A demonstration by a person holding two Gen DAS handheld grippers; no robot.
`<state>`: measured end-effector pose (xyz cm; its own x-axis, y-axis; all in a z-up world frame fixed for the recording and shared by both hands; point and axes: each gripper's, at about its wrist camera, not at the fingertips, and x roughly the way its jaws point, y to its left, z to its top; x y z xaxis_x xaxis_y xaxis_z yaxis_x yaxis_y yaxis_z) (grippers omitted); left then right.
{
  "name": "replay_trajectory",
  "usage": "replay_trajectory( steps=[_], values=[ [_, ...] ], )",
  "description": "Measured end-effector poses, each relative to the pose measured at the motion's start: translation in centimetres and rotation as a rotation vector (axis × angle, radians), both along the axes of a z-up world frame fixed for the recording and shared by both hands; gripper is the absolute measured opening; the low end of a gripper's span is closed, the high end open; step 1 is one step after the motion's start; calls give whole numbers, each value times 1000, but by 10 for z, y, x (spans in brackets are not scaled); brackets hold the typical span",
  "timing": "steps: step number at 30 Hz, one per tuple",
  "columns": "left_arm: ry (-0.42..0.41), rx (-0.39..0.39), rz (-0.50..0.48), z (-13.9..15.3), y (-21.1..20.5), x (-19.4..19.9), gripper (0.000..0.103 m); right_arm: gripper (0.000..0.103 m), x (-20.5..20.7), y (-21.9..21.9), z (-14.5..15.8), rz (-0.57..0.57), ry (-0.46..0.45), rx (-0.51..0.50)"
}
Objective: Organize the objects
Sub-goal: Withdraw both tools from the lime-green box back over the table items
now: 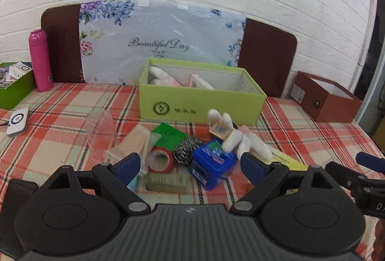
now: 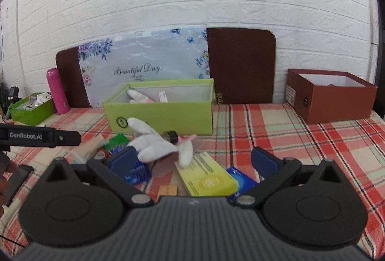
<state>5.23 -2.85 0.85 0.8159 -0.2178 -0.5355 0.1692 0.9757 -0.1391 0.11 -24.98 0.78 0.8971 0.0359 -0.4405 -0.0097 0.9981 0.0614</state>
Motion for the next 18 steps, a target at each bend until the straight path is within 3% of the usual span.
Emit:
replay_trajectory(
  steps=[3, 10, 14, 18],
  values=[
    [17, 2, -71, -15, -19, -9, 93, 100, -14, -9, -24, -14, 47, -18],
    [46, 42, -189, -46, -65, -9, 93, 81, -5, -36, -65, -15, 137, -103],
    [106, 17, -220, -57, -83, 3, 93, 80, 12, -54, -78, -10, 165, -167],
    [134, 17, -268, -63, -96, 5, 89, 85, 25, -68, -89, 72, 173, -238]
  ],
)
